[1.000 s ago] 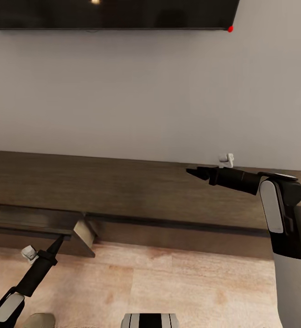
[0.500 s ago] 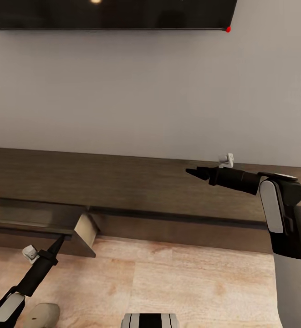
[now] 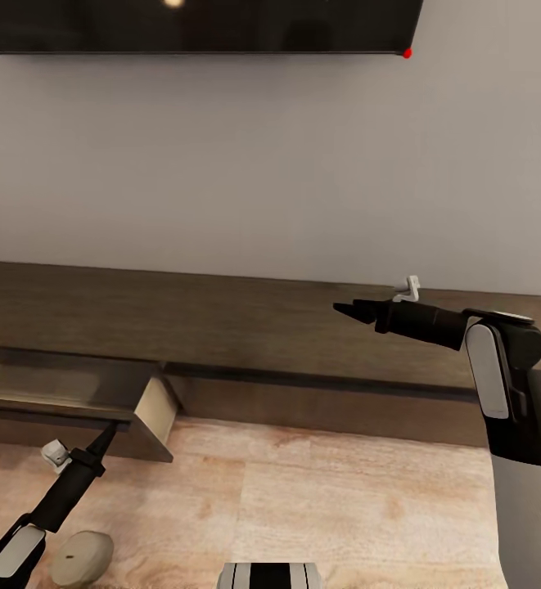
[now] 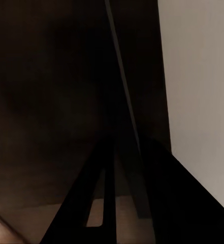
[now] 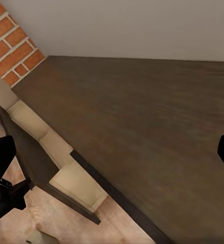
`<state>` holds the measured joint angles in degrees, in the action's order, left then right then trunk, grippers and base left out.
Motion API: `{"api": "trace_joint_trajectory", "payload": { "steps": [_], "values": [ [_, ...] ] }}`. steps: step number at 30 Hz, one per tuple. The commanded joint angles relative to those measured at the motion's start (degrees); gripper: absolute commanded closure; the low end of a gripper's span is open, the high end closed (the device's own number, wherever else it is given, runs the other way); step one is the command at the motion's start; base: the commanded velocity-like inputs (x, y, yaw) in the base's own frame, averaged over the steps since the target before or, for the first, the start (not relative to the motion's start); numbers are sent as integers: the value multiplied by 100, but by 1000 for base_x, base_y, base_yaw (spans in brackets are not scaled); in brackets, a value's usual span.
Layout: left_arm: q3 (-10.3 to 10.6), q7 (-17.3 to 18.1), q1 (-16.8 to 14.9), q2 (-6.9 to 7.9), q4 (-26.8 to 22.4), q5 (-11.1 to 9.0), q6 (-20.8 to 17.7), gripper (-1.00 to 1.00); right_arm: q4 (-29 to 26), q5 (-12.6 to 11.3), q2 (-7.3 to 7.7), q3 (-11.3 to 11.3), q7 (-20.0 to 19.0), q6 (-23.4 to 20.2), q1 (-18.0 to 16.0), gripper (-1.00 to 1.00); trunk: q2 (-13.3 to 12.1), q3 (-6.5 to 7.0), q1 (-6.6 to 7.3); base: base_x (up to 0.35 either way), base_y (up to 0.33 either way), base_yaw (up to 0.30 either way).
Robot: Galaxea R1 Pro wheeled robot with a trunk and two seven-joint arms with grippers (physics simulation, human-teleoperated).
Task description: Place each of the two pumpkins and all three candles from the living room inside a cabinet in the living room (use any cabinet), then make sure every cabinet is closed, and position the cauldron so it is next to a table in the living room.
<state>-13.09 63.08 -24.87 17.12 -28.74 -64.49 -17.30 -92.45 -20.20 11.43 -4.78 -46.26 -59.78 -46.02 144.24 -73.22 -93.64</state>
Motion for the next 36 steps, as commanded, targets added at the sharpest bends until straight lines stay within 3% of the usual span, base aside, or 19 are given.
{"api": "trace_joint_trajectory", "payload": {
  "steps": [1,36],
  "values": [
    [6,-6,0,2,88,5,-20,100,-1,25,0,-4,-37,-22,-4,-100,1,-5,0,-84,2,0],
    [-7,-22,0,2,88,-2,-23,100,-1,25,0,3,-47,-22,-5,-100,1,-5,0,-119,15,0]
  ]
}}
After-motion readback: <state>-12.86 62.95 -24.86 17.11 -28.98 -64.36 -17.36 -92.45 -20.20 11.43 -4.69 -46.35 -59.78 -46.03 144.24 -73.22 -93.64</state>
